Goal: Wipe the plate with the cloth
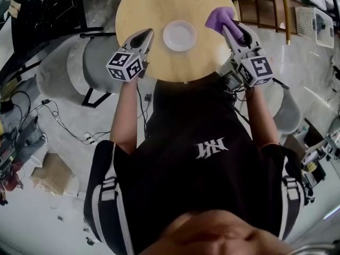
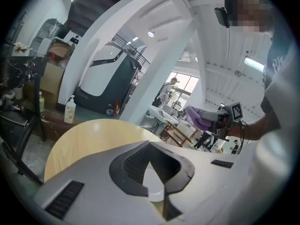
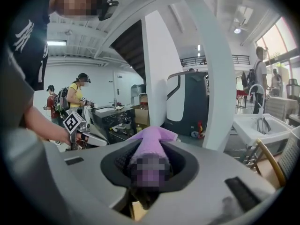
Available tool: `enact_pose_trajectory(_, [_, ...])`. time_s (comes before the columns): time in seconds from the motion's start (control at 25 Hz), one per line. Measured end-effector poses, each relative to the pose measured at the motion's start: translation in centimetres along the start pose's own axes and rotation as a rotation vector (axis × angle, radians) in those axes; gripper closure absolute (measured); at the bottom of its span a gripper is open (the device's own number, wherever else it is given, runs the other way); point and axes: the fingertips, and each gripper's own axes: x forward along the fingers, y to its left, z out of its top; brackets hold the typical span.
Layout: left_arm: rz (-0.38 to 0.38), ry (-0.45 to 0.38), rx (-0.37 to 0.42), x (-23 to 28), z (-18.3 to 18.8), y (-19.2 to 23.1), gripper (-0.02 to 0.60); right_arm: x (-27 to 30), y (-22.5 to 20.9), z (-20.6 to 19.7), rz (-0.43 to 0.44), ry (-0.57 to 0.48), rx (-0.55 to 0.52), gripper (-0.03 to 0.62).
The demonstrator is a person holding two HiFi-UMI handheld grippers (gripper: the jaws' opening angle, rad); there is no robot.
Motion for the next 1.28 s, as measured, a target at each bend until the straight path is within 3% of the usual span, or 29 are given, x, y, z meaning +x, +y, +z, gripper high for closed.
enact_pose_trajectory(0.12, [0.02,0.025,-0.043,0.9,-1.6,0.4,0.569,1.3,-0.4,-0.7,0.048,0.019,-0.026,0.494])
enact_pose_trajectory(0.32, [0.096,0.067,-0.108,1.6,-4.5,0.9,0.568,3.8,-0.3,-2.6,0.228,0.03,-0.091,0.494])
enact_pose_trajectory(0.48, [0.14,0.094,-0.127,2.1,-6.7,1.7,0.569,6.3,0.2,-3.5,0.316,0.013,-0.102,0.494])
enact_pose_trajectory(0.8, [0.183,0.135,-0.229,2.3,-11.6,2.6,0.568,9.2,4.6,-7.3,0.468,0.002,-0.164,0.494])
enact_pose_trajectory(1.08, [0.211,0.253,-0.203,3.6,-12.4,1.8,0.566,9.7,5.2,-10.1,0.486,0.014,-0.148,0.494])
enact_pose_trajectory(1.12, [0.208,0.272,-0.199,3.8,-12.5,1.8,0.553,10.0,5.4,-10.5,0.485,0.014,-0.163,0.494])
enact_pose_trajectory(1.2, [0.193,0.312,-0.21,4.0,-13.2,1.7,0.471,10.5,5.9,-11.5,0.483,0.019,-0.184,0.494])
enact_pose_trajectory(1.28, [0.181,0.341,-0.235,4.1,-14.0,1.7,0.462,10.9,6.4,-12.6,0.489,0.025,-0.193,0.494])
